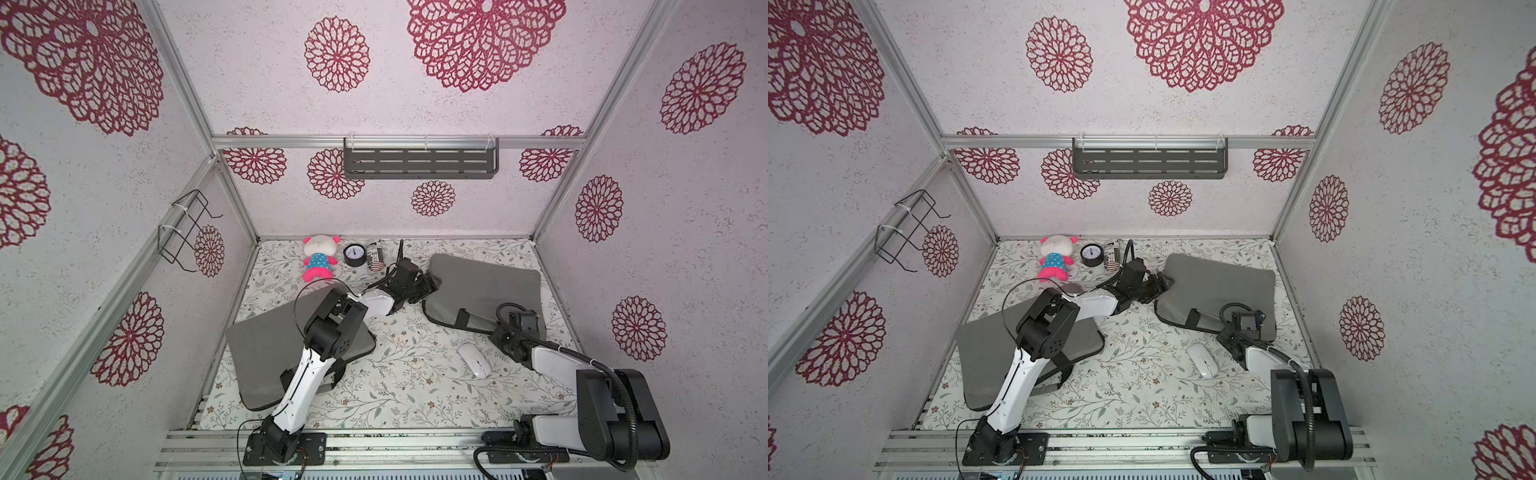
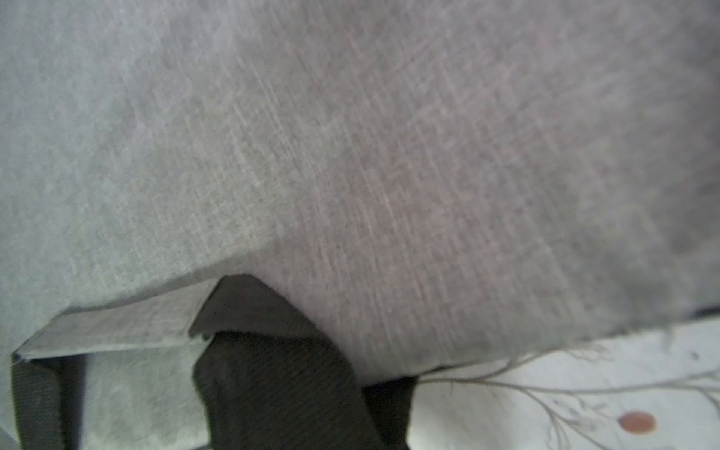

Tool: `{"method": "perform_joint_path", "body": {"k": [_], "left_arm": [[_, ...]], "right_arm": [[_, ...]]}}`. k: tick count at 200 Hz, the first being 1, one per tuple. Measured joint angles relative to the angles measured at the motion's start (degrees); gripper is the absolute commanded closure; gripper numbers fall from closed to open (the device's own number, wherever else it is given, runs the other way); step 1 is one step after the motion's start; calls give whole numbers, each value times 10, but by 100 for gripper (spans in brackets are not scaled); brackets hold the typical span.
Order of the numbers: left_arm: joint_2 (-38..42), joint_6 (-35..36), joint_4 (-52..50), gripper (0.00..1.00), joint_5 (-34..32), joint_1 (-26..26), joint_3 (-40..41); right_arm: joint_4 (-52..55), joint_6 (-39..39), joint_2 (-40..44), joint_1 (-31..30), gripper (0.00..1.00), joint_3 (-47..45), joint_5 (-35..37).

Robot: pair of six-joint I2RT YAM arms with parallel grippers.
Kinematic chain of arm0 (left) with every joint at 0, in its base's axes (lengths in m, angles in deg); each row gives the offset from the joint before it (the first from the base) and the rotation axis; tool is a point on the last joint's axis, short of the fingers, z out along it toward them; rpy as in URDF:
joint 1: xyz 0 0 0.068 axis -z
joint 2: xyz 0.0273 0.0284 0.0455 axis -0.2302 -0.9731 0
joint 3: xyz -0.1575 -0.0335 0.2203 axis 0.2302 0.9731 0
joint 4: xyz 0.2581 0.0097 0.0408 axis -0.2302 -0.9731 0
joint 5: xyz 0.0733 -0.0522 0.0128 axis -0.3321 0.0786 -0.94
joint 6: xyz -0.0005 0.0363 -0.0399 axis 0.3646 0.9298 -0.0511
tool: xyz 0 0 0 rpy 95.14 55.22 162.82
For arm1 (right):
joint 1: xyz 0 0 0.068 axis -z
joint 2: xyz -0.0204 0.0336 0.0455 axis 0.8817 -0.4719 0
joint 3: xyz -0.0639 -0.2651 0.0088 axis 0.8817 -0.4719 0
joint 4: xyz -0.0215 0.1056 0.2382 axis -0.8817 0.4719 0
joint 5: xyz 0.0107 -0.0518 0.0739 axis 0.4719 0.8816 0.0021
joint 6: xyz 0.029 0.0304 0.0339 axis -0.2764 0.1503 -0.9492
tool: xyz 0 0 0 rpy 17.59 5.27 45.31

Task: Put the mouse into the laptop bag
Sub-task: Unzip the zipper on the zippered laptop bag.

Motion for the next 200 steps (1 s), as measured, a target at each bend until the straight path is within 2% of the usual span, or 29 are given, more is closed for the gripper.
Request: {"method": "perform_joint_path", "body": {"k": [16,26,45,65,86,118,150,200], "left_arm": [[-6,-4,-2,62,3,5,-6],[-7,-5,-3,74,3,7,-5],[-7,-13,12,87,3,4,8],[9,-20,53,91,-10,5,52],[47,-28,83,95,-45,5,117],[83,-43,121,100,-79,-3,189],[85,-53,140,100,-90,-1,201],[105,-68,163,100,-127,15,239]], "right_arm": [[-4,0,-3,0,100,0,-2],[-9,0,-5,0,100,0,-2],[-15,0,-15,-4,100,6,-2],[-15,0,-37,-18,100,25,7],[-12,-1,-63,-57,100,51,23],[3,-3,-101,-168,100,93,43],[7,-13,-122,-266,100,127,51],[13,-26,-129,-294,100,135,64]]}}
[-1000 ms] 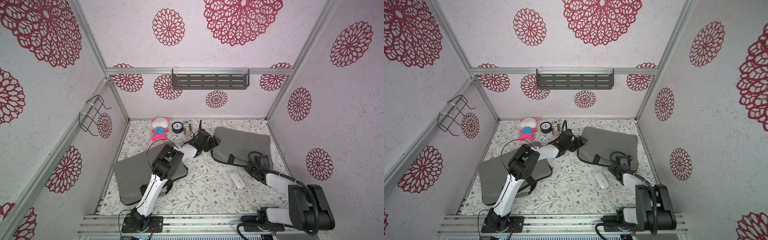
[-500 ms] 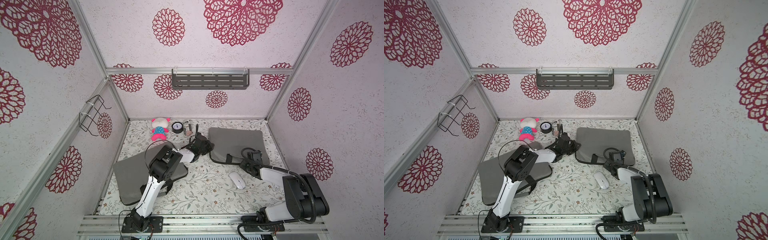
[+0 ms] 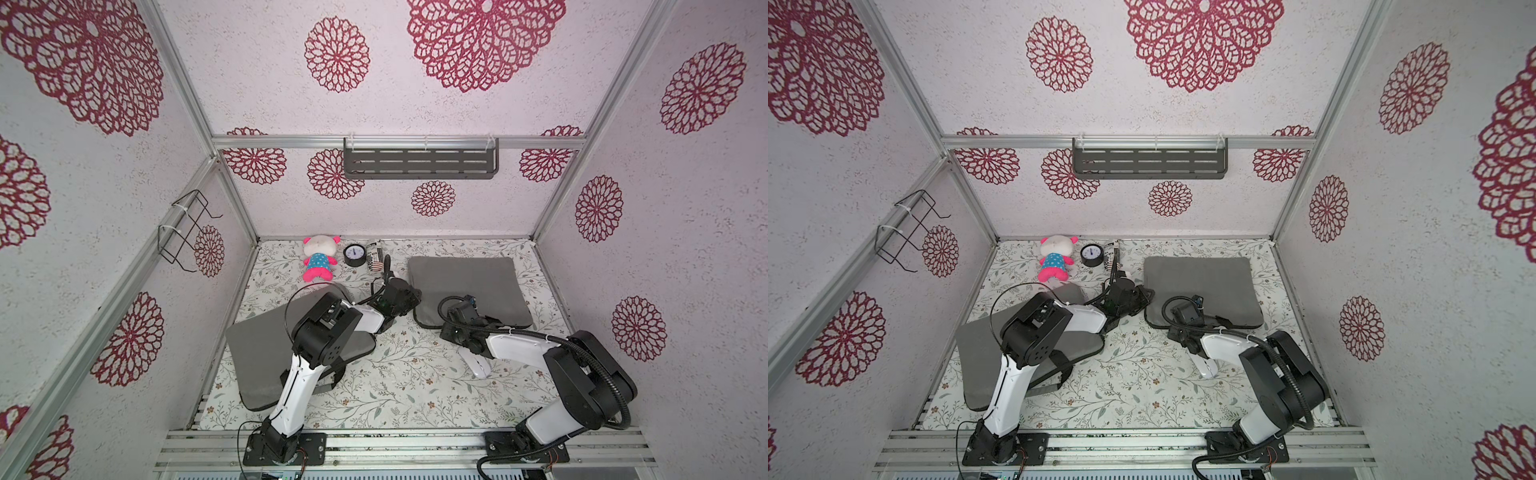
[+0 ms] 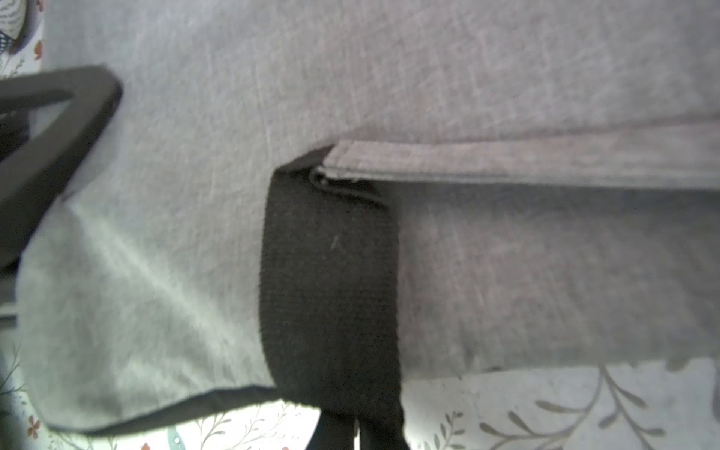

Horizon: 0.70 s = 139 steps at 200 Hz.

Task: Put the mouse into the laptop bag
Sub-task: Unzip the zipper on the zippered laptop bag.

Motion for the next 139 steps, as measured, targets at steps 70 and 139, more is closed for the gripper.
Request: {"method": "perform_joint_path", "body": {"k": [70,139], "left_arm": [[81,-32,56,58,-116,74,140],[98,-27,25,30,-114,62,129]], "right_arm": [[4,-5,59,37,100,-66,-18],[-2,2,107,154,100,-98,-38]]}}
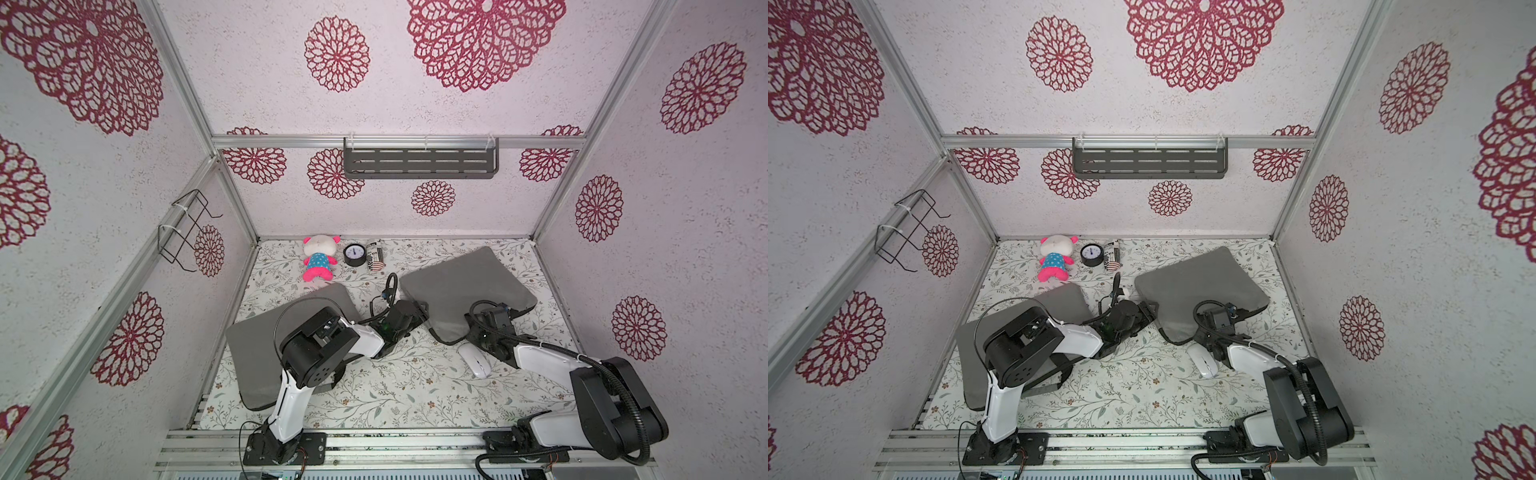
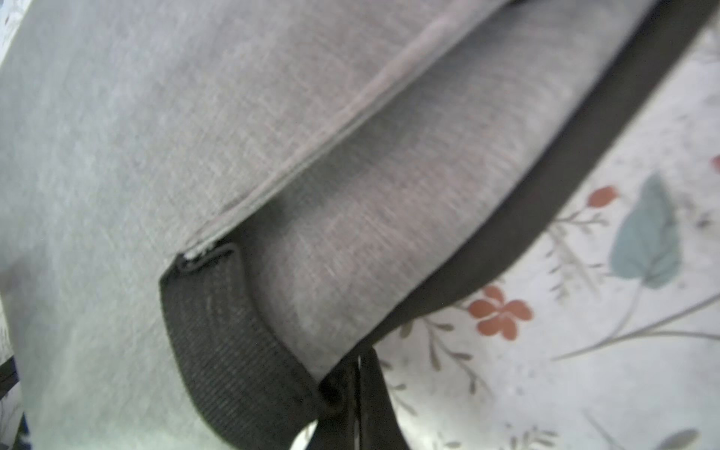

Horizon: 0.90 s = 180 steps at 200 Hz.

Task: Put the mouse into the laptop bag
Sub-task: Unzip the zipper on the zippered laptop bag.

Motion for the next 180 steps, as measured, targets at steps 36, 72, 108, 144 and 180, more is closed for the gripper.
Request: {"method": "perform_joint_path", "body": {"k": [36,72,108,144,180], "left_arm": [[-19,14,-60,27,16,-39,-78],[-66,26,-120,27,44,-57,-160],[-83,30,-149,23,56,-57,-188],[-82,30,-158,17,53,-57,-189],[-49,19,-150,11,7,-51,-131]], "right_arm": [[8,6,-1,34,100,3,-9],[13,14,-7,37,100,12,-15],[16,15,-7,37,100,12,-15],[22,19,-3,37,100,13,-15],[23,21,2,37,100,13,-15]]}}
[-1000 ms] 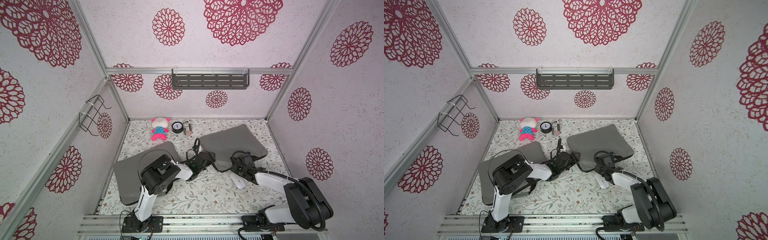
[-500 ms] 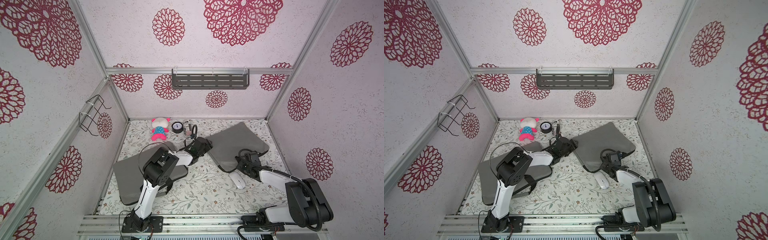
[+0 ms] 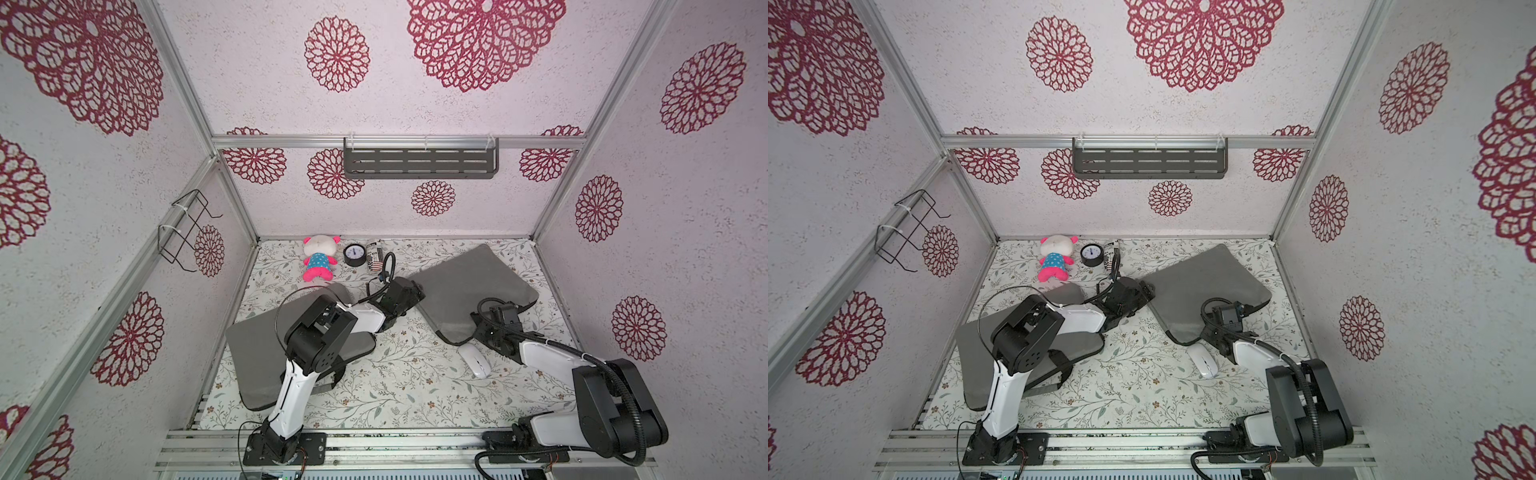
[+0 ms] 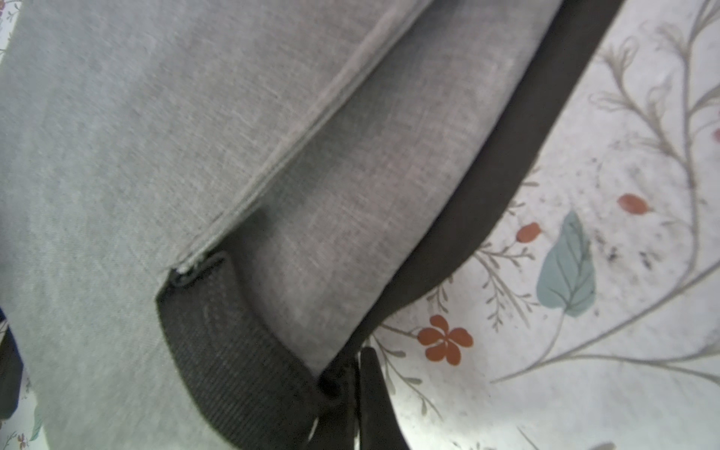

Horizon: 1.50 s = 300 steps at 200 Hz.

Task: Put the mouse into the laptop bag
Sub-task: Unzip the zipper on the zippered laptop bag.

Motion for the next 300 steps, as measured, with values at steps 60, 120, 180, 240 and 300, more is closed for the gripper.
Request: {"method": "perform_joint_path", "body": {"k": [60,120,180,240,300], "left_arm": [[-52,-4,-14,44,15,3,-72],[-79,-10,-22,95,29,-2,-107],[-79,-10,-27,100,30,-6,-110],[-42,-26,65,100,2,-5,-7],[41,-73,155,100,-117,36,156]], "right_arm": [[-1,0,0,0,100,0,-4],[-2,-22,27,-78,100,-12,20],[6,-70,19,-252,100,4,77],[13,-99,-7,-310,100,23,106],[23,-101,12,-260,100,1,74]]}}
